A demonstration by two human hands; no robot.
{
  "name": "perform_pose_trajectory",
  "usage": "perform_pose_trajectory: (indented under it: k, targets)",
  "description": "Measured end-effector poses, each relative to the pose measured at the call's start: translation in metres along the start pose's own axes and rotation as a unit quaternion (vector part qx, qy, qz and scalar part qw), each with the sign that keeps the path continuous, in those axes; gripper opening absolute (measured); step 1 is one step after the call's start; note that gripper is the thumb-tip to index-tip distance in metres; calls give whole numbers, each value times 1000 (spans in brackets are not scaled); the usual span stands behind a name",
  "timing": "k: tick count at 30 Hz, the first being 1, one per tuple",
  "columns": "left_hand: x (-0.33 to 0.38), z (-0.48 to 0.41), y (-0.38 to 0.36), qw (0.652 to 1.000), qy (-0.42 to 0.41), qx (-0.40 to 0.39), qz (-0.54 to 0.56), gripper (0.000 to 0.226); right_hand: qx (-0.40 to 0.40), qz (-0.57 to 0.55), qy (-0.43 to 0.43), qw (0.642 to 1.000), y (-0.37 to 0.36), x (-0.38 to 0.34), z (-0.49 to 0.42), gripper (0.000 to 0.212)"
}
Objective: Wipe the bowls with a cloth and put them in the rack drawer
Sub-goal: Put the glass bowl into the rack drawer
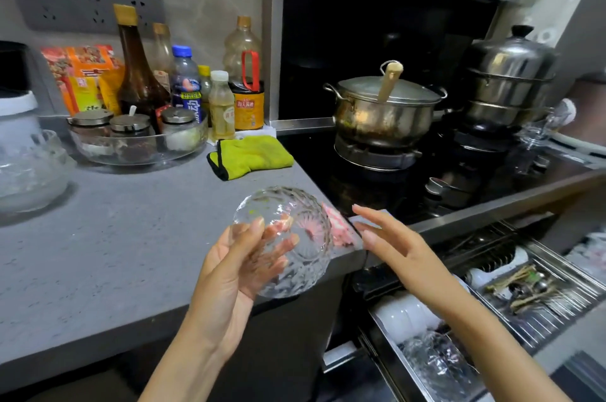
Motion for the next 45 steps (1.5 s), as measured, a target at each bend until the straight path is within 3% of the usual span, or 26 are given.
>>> perform_pose_trajectory:
  k: [5, 10, 14, 17, 19, 21, 24, 27, 29, 31, 33, 35, 40, 43, 45]
  targets:
    - [-54, 17, -38, 995, 71, -45, 46, 62, -85, -205, -117, 968, 18, 45, 43, 80]
    - [-112, 29, -63, 987, 140, -58, 59, 62, -60, -348, -168, 920, 32, 86, 79, 65]
    - [-154, 39, -88, 974, 205, -77, 60, 14, 0, -489, -197, 850, 57, 123, 99, 72]
    - [-185, 39, -106, 963, 230, -140, 30, 20, 31, -554, -206, 806, 77, 150, 106, 93]
    - [-205, 34, -111, 956, 235, -175, -16, 30, 36, -589, -168, 790, 96, 158, 106, 78]
    - [-227, 29, -115, 939, 243, -229, -75, 44, 35, -592, -127, 795, 116, 159, 107, 57]
    - [-263, 18, -108, 916, 234, -275, -175, 47, 106, -501, -152, 845, 147, 166, 108, 71]
    - [-299, 1, -86, 911, 166, -243, -288, 25, 143, -389, -188, 890, 174, 173, 104, 78]
    - [-323, -5, -70, 854, 90, -283, -427, 33, 147, -330, -214, 908, 188, 179, 95, 66]
    - [-351, -1, -58, 748, 35, -365, -553, 63, 142, -272, -248, 919, 197, 187, 83, 44]
    - [-378, 4, -50, 665, 16, -413, -622, 83, 139, -221, -286, 922, 203, 201, 70, 33]
    - [-401, 5, -45, 612, -2, -437, -659, 87, 142, -192, -314, 919, 206, 220, 60, 30]
    - [-441, -5, -51, 548, -61, -477, -685, 82, 154, -155, -380, 899, 218, 271, 39, 26]
    - [-457, -8, -52, 537, -51, -480, -692, 83, 137, -148, -438, 876, 220, 304, 29, 25]
    - [-464, -7, -52, 513, -90, -482, -704, 78, 111, -117, -473, 866, 221, 322, 25, 26]
Point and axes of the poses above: each hand's wrist, its own z-axis away from the middle knuckle, its own y-axis out of the back of the hand, x = y × z, the point moved 4 cm from there along -z, towards the middle knuckle, and after that the axes turned 8 degrees about -y, right-handed, at the moved point
